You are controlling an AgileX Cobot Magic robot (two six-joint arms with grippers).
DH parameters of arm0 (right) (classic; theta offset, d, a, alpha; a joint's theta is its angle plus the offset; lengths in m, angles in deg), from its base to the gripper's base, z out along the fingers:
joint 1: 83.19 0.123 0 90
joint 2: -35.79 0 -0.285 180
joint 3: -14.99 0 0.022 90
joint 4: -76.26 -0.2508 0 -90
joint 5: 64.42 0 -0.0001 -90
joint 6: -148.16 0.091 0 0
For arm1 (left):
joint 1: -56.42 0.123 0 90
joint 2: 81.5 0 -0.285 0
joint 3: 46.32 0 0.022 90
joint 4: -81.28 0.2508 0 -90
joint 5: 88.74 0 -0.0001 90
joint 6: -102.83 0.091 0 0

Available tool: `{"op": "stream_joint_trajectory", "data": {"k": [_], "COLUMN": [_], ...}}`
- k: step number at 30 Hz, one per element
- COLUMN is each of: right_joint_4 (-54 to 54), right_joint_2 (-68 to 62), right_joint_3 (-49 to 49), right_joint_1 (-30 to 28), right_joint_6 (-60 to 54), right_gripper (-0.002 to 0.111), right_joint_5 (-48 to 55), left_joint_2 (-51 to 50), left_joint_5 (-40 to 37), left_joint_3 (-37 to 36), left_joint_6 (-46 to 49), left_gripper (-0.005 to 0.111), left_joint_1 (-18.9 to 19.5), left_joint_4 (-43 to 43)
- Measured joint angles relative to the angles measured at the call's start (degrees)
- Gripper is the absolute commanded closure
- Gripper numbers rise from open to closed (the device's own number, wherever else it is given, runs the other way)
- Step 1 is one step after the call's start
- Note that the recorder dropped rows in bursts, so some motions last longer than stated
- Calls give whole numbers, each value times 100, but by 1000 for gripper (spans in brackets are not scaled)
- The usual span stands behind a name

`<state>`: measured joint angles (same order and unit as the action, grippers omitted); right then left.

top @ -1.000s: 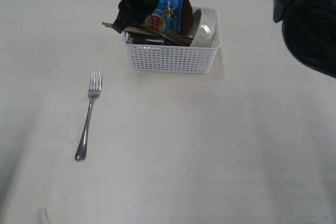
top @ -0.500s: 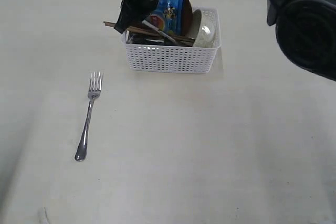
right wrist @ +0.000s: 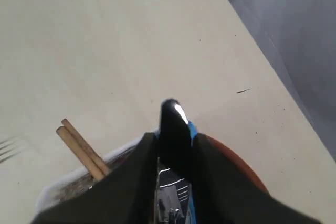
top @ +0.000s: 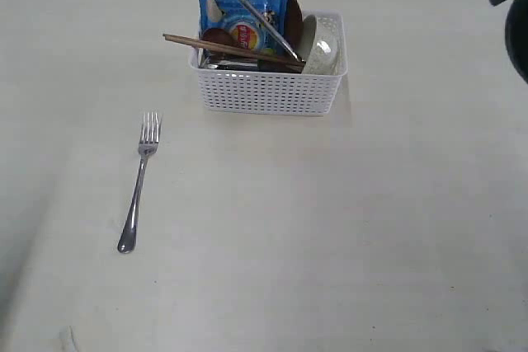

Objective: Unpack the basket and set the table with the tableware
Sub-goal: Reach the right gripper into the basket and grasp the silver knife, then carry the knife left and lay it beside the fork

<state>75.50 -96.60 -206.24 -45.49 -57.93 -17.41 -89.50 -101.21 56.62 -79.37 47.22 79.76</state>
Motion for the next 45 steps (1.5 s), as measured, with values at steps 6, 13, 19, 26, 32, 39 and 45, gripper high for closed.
{"op": "stream_joint_trajectory", "data": {"k": [6,13,19,26,32,39,45], "right_joint_4": [-124,-843,-966,-997,-789,-690,-140], "right_joint_2": [387,869,941,915,545,-242,-737], "right_joint_3": [0,0,0,0,0,0,0], "right_joint_1": [0,100,544,1169,1584,1901,1930], "right_joint_6": [234,273,651,1500,2978,4758,5889], "right_gripper": [109,109,109,109,109,109,109], "right_joint_5": [325,681,805,947,985,400,304], "left_joint_2": [0,0,0,0,0,0,0], "left_joint_5": [0,0,0,0,0,0,0], "left_joint_3": [0,0,0,0,0,0,0], "left_joint_6": [0,0,0,0,0,0,0], "left_gripper": [107,107,107,107,107,107,107], "left_joint_1": [0,0,0,0,0,0,0], "left_joint_4": [0,0,0,0,0,0,0]}}
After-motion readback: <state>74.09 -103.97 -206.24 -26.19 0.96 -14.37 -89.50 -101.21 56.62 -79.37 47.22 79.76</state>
